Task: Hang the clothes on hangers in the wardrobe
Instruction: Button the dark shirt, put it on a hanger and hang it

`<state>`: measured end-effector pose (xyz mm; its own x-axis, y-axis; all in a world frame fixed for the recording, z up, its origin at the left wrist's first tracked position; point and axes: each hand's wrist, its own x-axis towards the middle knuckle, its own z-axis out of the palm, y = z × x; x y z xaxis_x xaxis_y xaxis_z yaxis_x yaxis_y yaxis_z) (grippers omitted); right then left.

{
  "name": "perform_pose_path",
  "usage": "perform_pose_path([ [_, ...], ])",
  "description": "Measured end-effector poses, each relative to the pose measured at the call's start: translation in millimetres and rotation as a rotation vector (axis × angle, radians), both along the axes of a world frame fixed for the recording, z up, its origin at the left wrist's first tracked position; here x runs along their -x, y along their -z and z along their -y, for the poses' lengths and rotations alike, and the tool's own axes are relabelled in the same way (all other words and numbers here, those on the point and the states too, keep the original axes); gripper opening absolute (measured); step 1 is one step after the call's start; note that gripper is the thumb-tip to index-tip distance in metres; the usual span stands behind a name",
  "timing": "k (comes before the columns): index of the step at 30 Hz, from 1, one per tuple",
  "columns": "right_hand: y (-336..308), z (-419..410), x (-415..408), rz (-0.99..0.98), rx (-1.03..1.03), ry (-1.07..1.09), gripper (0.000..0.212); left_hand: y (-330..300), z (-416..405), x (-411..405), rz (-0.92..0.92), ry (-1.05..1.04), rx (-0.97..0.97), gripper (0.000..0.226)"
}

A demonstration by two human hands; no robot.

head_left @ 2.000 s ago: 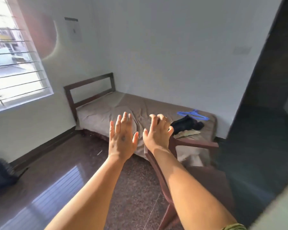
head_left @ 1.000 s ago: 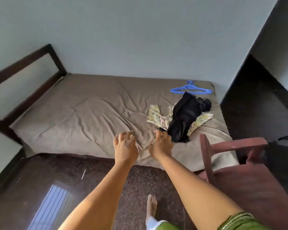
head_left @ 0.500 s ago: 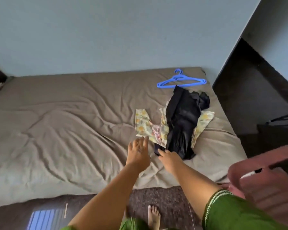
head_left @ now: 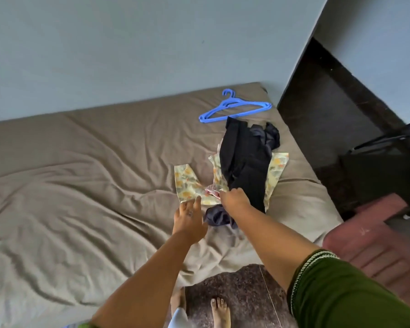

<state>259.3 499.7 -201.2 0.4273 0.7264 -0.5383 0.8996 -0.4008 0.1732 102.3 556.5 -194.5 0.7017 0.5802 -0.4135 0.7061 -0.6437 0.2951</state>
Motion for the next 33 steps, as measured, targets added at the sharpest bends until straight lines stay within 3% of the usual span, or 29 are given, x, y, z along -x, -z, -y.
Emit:
perform_pose_path([
  [5,-95.2,-22.7,-36.4,-0.076,0.038,0.144,0.037,-67.2,-14.0,-33.4,0.108,-0.049,0.038,0.072],
  [8,-119.4,-14.4,-35.3,-0.180,0.053,0.156,0.014,-89.7,-16.0,-40.9,0.072,-0.047,0.043,0.074],
  [11,-152.3,-15.1,-32.2,-0.128,0.091,0.057,0.008,-101.6,-14.1,-39.8,0.052,-0.060,0.072,0.078],
  [13,-178.9,-20.5,-33.1,-0.009,-0.001,-0.065,0.028,-110.1,-12.7,-39.4,0.094,-0.086,0.098,0.081],
  [18,-238.1,-34.9,-50.5,0.028,-0.243,-0.090,0.025,-132.0,-18.2,-47.4,0.152,-0.200,0.178,0.097],
  [23,-293.1,-33.6,-52.6,-0.135,-0.846,0.085,0.015,-155.9,-33.2,-49.4,0.284,-0.393,0.269,0.095],
  [25,-323.2,-44.6,-44.4,-0.305,-1.185,0.331,0.015,-177.3,-43.8,-51.7,0.428,-0.509,0.350,0.114],
  [27,-356.1,-60.3,-31.1,-0.671,-1.438,0.562,0.024,-206.1,-56.9,-53.4,0.590,-0.581,0.366,0.131],
  [30,-402.8,-79.3,-9.6,-1.117,-1.503,0.687,0.028,-261.5,-74.5,-47.8,0.778,-0.606,0.351,0.095],
  [33,-435.4,-97.6,7.0,-1.278,-1.500,0.679,0.027,-303.7,-97.3,-31.1,0.989,-0.564,0.559,0.044],
])
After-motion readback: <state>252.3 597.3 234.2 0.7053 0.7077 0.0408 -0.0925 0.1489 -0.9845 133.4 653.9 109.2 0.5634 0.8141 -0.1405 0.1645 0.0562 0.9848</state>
